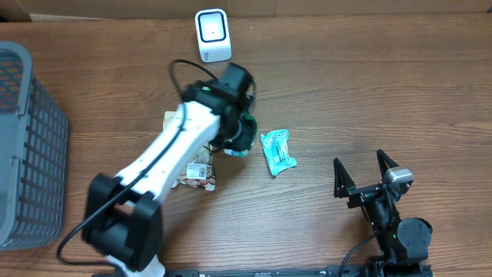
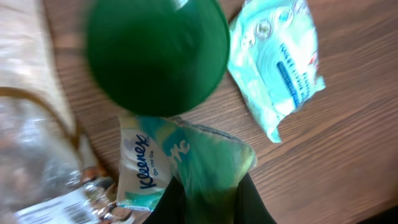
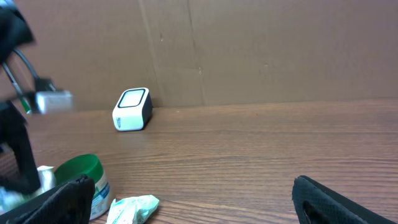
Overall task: Scan the item barcode
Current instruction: 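Carry the Kleenex pack to the table center and release it, then move the left gripper back into the basket toward the orange box, then grasp the small orange box in the basket with the left gripper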
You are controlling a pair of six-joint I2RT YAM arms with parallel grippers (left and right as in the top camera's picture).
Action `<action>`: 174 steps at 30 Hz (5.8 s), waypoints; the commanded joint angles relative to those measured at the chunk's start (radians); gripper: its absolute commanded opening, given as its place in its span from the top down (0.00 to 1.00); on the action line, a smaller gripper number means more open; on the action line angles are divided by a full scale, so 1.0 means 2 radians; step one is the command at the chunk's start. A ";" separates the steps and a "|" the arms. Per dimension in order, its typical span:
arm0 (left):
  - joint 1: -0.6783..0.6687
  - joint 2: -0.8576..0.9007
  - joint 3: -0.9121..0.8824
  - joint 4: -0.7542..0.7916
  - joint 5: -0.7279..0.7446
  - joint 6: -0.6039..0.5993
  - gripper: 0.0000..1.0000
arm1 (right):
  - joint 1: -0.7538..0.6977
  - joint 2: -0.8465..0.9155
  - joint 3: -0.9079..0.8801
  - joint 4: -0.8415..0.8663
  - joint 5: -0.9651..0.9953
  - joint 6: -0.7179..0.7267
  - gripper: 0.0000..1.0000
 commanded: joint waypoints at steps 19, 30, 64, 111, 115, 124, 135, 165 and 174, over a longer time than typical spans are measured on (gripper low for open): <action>-0.016 0.010 0.154 -0.101 -0.056 0.107 0.57 | 0.002 -0.004 -0.005 0.003 0.000 0.000 0.00; 0.099 0.003 0.465 -0.268 -0.143 0.059 0.59 | 0.002 -0.004 -0.005 0.003 0.000 0.000 0.00; 0.778 -0.062 0.094 -0.095 -0.139 -0.097 0.21 | 0.002 -0.004 -0.005 0.003 0.000 0.000 0.00; 0.820 -0.041 -0.072 0.087 -0.272 -0.097 0.33 | 0.002 -0.004 -0.005 0.003 0.000 0.000 0.00; 0.820 -0.041 -0.086 0.110 -0.273 -0.097 0.33 | 0.002 -0.004 -0.005 0.003 0.000 0.000 0.00; 0.820 -0.023 -0.104 0.151 -0.273 -0.093 0.36 | 0.002 -0.004 -0.005 0.003 0.000 0.000 0.00; 0.820 0.022 -0.104 0.159 -0.273 -0.093 0.84 | 0.002 -0.004 -0.005 0.003 0.000 0.000 0.00; 0.794 -0.057 -0.088 0.175 -0.048 -0.067 0.96 | 0.002 -0.004 -0.005 0.003 0.000 0.000 0.00; 0.787 -0.070 -0.087 0.173 -0.012 -0.069 0.96 | 0.002 -0.004 -0.005 0.003 0.000 0.000 0.00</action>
